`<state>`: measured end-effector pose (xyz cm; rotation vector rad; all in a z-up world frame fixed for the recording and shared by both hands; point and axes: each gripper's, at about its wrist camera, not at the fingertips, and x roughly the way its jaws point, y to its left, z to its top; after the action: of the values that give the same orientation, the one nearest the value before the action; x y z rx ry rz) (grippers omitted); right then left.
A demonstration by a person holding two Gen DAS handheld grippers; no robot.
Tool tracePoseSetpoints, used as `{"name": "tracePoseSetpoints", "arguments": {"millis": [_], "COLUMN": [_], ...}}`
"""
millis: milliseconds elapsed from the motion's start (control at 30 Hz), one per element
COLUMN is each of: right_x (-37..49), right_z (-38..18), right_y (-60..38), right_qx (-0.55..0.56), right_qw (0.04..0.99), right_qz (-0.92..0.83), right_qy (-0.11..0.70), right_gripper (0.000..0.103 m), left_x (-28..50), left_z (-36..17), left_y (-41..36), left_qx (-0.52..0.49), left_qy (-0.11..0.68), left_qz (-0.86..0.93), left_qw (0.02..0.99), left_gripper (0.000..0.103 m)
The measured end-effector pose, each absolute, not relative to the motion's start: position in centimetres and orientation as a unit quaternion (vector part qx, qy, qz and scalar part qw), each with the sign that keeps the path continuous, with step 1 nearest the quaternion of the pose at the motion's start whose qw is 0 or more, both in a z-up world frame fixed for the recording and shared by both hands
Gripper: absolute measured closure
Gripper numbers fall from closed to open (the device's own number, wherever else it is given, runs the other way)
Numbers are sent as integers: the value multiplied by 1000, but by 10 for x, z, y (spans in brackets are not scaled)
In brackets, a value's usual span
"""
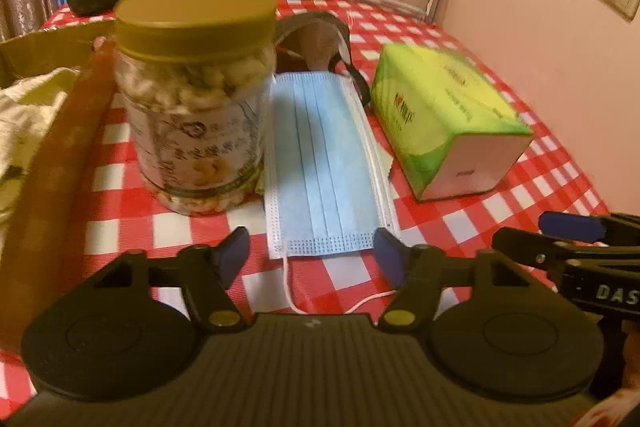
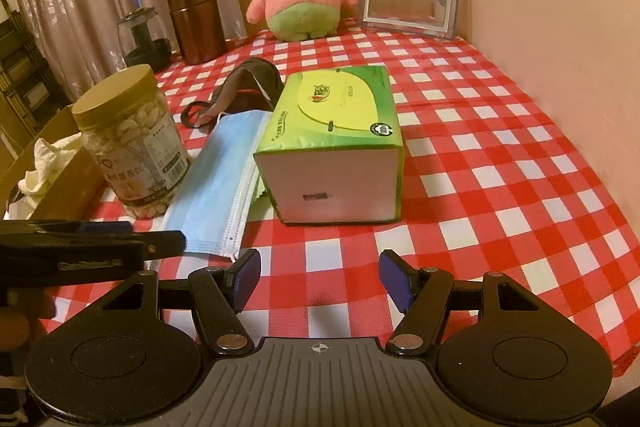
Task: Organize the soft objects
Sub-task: 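Move both open tools back toward the blue mask beside the nut jar, then close the left tool on the blue surgical mask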
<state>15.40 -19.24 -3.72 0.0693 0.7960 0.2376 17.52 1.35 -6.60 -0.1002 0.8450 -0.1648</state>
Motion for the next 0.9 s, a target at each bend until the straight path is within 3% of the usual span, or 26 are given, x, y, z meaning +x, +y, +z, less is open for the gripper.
{"name": "tracePoseSetpoints", "arguments": {"millis": [167, 500, 900], "right_x": [160, 162, 158], "right_z": [-43, -46, -42], "right_y": [-194, -194, -190], "right_qx": [38, 42, 43], "right_qw": [912, 910, 912], "right_qz": [111, 108, 117], "right_qy": [394, 397, 391], "right_gripper": [37, 37, 37], "left_x": [186, 188, 148], "left_z": [-80, -85, -58], "left_y": [7, 4, 18], "left_qx": [-39, -26, -40], "left_qy": [416, 422, 442], "left_qz": [-73, -77, -88], "left_qw": [906, 903, 892], "left_gripper": [52, 101, 98]}}
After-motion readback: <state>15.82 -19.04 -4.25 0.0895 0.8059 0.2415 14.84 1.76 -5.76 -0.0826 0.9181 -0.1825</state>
